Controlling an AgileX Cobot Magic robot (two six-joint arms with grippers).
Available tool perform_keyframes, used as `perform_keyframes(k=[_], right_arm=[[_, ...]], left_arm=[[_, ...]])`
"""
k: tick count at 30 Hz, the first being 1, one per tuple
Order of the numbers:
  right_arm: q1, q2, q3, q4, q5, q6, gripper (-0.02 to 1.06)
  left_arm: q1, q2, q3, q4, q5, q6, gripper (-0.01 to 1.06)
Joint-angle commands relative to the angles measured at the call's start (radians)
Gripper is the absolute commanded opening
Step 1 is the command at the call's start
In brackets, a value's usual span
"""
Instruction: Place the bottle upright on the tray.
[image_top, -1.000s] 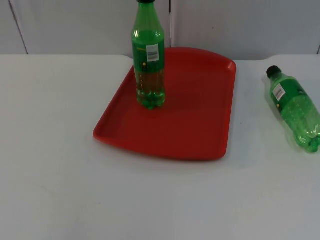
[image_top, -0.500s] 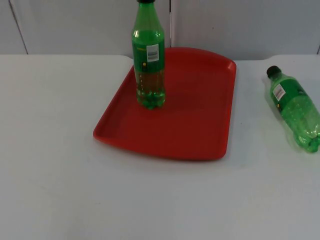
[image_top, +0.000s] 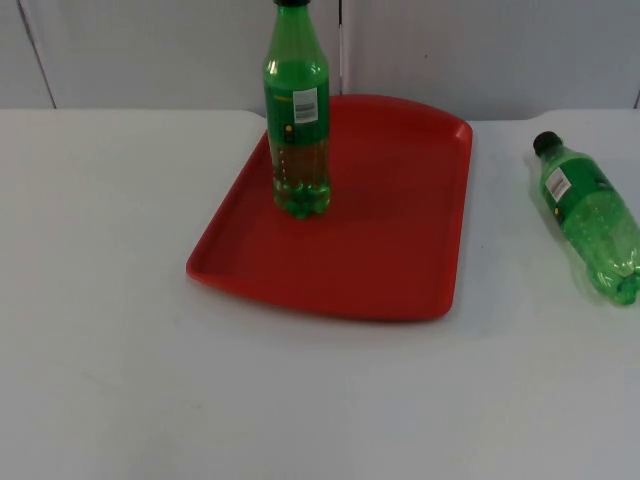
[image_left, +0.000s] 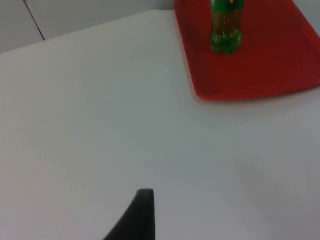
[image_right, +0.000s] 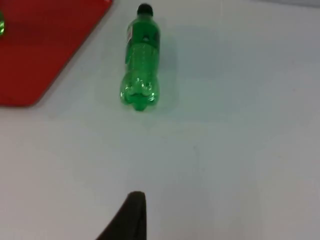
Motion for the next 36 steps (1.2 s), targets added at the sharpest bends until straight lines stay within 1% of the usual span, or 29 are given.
perform_keyframes(k=[1, 2, 3, 6, 8, 11, 12, 16, 18, 19, 25, 26, 32, 33, 36], right_arm=[[-0.008, 0.07, -0.021, 0.033, -0.07, 0.002, 1.05], [-0.008, 0.07, -0.021, 0.033, -0.07, 0.002, 1.05], [-0.008, 0.117, -0.032, 0.035, -0.106, -0.004, 1.05], [-0.008, 0.213, -0.061, 0.035, -0.158, -0.004, 1.05], [-0.008, 0.249, -0.072, 0.035, -0.17, -0.004, 1.05], [-0.008, 0.359, -0.113, 0.035, -0.189, -0.004, 1.05], [-0.008, 0.359, -0.113, 0.035, -0.189, -0.004, 1.05], [-0.008, 0.522, -0.181, 0.039, -0.19, -0.004, 1.05], [-0.008, 0.6, -0.216, 0.06, -0.19, -0.004, 1.05], [-0.008, 0.6, -0.216, 0.06, -0.19, -0.004, 1.05], [-0.008, 0.844, -0.321, 0.065, -0.192, -0.004, 1.05], [-0.008, 0.844, -0.321, 0.065, -0.192, -0.004, 1.05], [-0.008, 1.061, -0.457, 0.063, -0.196, -0.004, 1.05], [-0.008, 1.061, -0.457, 0.063, -0.196, -0.004, 1.05], [-0.006, 1.156, -0.541, 0.061, -0.196, -0.004, 1.05]], left_arm=[[0.001, -0.003, 0.006, -0.002, -0.01, 0.001, 1.05], [0.001, -0.003, 0.006, -0.002, -0.01, 0.001, 1.05], [0.001, -0.003, 0.006, -0.002, -0.01, 0.001, 1.05], [0.001, -0.003, 0.006, -0.002, -0.01, 0.001, 1.05], [0.001, -0.003, 0.006, -0.002, -0.01, 0.001, 1.05], [0.001, -0.003, 0.006, -0.002, -0.01, 0.001, 1.05], [0.001, -0.003, 0.006, -0.002, -0.01, 0.001, 1.05], [0.001, -0.003, 0.006, -0.002, -0.01, 0.001, 1.05], [0.001, -0.003, 0.006, -0.002, -0.01, 0.001, 1.05], [0.001, -0.003, 0.006, -0.002, -0.01, 0.001, 1.05], [0.001, -0.003, 0.006, -0.002, -0.01, 0.001, 1.05], [0.001, -0.003, 0.006, -0.002, -0.01, 0.001, 1.05], [0.001, -0.003, 0.006, -0.002, -0.01, 0.001, 1.05], [0.001, -0.003, 0.006, -0.002, -0.01, 0.001, 1.05], [0.001, -0.003, 0.006, -0.002, -0.01, 0.001, 1.05]])
